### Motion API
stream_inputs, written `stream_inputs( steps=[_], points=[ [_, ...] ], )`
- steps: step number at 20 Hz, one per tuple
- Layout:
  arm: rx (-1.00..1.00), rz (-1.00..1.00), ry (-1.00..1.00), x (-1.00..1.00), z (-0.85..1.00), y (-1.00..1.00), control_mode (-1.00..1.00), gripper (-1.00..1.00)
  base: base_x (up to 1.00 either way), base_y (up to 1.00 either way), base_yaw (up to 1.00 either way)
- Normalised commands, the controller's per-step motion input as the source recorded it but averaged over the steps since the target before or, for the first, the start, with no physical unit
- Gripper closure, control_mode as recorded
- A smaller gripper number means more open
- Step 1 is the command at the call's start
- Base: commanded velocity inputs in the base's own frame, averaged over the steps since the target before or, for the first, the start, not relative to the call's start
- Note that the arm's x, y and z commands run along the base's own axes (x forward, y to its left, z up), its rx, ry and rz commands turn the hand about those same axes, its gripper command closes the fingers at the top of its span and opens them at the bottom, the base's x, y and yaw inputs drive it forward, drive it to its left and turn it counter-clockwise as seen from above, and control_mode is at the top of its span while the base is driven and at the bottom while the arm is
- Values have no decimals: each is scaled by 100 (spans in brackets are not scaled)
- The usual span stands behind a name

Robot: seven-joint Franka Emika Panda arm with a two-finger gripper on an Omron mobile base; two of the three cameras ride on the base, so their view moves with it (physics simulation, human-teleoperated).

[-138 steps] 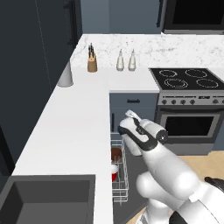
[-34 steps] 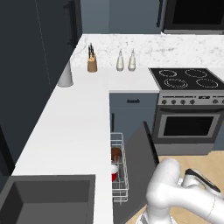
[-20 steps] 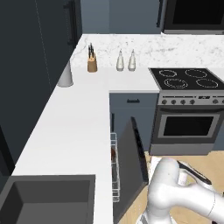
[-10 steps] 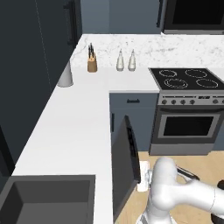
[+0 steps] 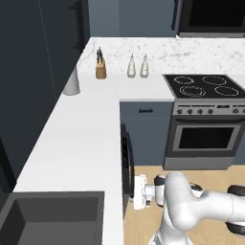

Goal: Pick up the cup and bowl from the counter, place them in the dishwasher, and close the dishwasher door.

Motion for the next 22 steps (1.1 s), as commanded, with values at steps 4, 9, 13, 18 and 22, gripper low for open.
stream_inputs(
  steps=[4, 9, 13, 18, 22],
  points=[
    [10, 15, -23, 88, -18, 100, -100, -100, 0, 0, 0],
    [0, 9, -17, 54, -54, 100, -100, -100, 0, 0, 0],
    [2, 5, -23, 36, -52, 96, -100, -100, 0, 0, 0],
    [1, 3, -13, 31, -20, 40, -100, -100, 0, 0, 0],
    [3, 0, -1, 8, 0, -7, -100, -100, 0, 0, 0]
  ],
)
